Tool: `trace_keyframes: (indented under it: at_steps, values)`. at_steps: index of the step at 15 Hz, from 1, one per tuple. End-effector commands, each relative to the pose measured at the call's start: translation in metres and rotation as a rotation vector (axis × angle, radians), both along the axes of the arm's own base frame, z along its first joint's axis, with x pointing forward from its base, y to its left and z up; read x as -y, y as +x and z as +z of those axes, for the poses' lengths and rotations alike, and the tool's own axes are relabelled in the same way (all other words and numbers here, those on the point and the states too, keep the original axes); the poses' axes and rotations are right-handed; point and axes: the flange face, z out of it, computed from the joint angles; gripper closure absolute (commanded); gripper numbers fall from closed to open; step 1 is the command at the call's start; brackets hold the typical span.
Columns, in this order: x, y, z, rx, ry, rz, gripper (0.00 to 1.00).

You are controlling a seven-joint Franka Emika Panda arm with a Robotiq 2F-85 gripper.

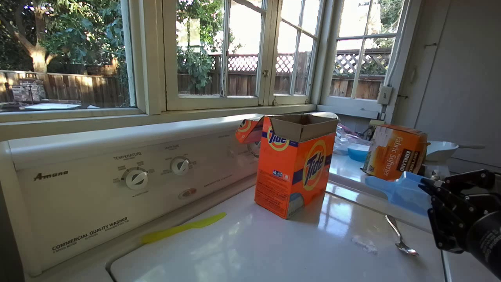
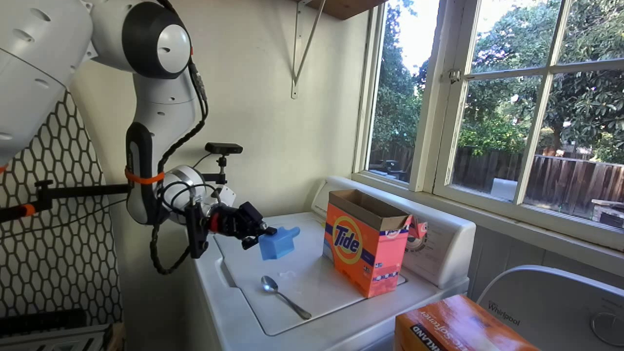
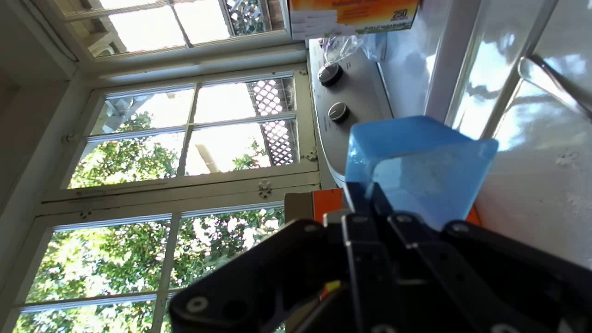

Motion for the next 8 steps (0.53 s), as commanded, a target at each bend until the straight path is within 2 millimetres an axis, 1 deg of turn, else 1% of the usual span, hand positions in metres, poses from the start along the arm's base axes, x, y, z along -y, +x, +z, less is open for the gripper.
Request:
trace_keyframes:
  at_steps: [1, 8]
  values:
    - [-0.0042, -0.0003, -0.0041, 0.010, -0.047, 0.011, 0.99]
    - [-0.0051, -0.0008, -0.0053, 0.010, -0.064, 0.008, 0.99]
